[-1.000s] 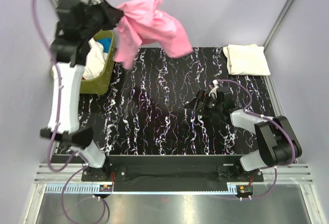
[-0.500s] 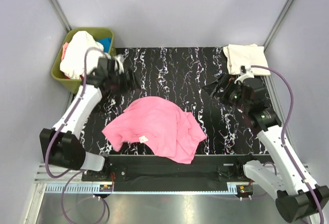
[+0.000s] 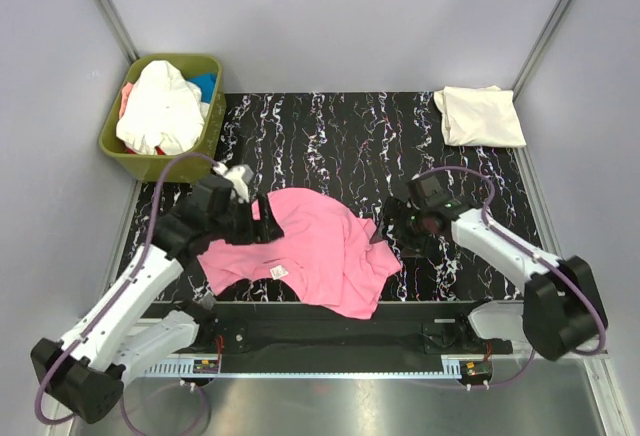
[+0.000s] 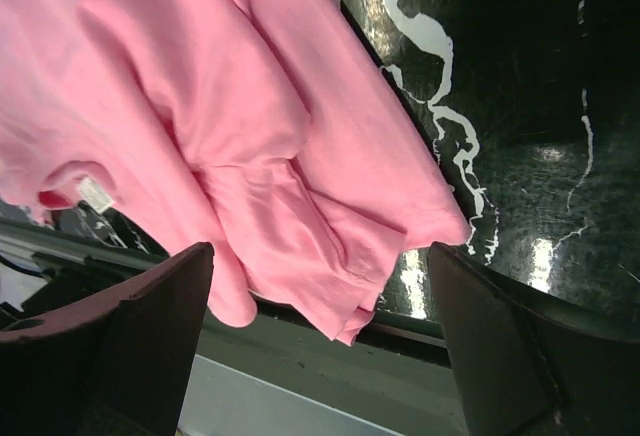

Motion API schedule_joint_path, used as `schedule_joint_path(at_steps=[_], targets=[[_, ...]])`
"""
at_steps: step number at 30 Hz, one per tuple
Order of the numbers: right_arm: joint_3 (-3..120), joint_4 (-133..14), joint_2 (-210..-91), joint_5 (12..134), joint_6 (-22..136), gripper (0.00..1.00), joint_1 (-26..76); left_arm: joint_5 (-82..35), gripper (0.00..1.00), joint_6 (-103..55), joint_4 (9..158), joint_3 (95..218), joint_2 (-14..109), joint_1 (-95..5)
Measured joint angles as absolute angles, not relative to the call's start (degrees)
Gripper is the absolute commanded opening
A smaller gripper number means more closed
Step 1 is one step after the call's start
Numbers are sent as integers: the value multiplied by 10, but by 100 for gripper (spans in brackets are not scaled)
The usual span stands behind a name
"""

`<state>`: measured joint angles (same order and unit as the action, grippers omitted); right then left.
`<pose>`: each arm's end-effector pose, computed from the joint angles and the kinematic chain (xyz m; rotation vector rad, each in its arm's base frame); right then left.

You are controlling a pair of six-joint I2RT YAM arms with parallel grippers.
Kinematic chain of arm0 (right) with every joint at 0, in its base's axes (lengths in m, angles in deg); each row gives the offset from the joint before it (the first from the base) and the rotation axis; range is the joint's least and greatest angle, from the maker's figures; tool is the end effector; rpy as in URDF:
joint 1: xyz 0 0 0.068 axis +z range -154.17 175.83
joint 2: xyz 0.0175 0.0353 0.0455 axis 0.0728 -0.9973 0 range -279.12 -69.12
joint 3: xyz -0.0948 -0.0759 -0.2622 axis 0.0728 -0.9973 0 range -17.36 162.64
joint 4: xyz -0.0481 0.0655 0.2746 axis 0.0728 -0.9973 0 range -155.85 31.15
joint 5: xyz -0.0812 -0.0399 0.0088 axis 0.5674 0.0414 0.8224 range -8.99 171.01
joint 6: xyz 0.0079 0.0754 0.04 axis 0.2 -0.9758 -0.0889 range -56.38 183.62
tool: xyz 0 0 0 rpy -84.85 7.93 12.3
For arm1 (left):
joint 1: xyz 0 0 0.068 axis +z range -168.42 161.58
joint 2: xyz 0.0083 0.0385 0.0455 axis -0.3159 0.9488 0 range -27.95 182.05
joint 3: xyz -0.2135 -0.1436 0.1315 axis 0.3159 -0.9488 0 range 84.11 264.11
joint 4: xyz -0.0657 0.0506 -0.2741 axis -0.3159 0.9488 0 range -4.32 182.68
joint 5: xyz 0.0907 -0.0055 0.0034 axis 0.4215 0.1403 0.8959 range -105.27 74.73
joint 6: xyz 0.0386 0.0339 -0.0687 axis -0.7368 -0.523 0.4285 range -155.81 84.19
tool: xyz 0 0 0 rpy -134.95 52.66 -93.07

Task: Fold and stack the t-shirts
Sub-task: Flatten the tshirt out

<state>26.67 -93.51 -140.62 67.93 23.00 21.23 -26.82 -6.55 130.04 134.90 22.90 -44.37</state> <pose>0.2351 0.1307 0.1772 0.2901 2.7712 0.6443 0.1913 -0.1099 0.2871 0.0332 2.4385 -0.6927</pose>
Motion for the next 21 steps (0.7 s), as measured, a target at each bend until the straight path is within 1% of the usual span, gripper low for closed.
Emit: schedule_joint_path(at_steps=[2, 6, 9, 12, 13, 16, 17, 19, 20, 21], targets=[[273, -933, -1446, 676, 231, 94, 223, -269, 81, -40, 1280, 1303, 234, -480], [299, -932, -1524, 669, 235, 94, 245, -267, 81, 17, 1256, 1230, 262, -538], [318, -930, -1559, 668, 242, 93, 254, -261, 80, 50, 1237, 1221, 290, -578], [336, -929, -1587, 669, 249, 88, 255, -253, 81, 76, 1203, 1221, 327, -619], [339, -928, -1598, 669, 252, 84, 255, -253, 81, 83, 1193, 1221, 339, -631], [343, -926, -1623, 667, 258, 77, 255, -253, 81, 103, 1168, 1221, 379, -658], [345, -926, -1623, 666, 260, 72, 255, -253, 81, 108, 1162, 1221, 391, -666], [345, -925, -1624, 666, 265, 65, 255, -253, 81, 118, 1149, 1221, 417, -682], [345, -925, -1625, 667, 267, 59, 255, -253, 81, 122, 1143, 1221, 429, -691], [345, -925, -1626, 668, 269, 56, 255, -253, 81, 125, 1139, 1221, 443, -703]])
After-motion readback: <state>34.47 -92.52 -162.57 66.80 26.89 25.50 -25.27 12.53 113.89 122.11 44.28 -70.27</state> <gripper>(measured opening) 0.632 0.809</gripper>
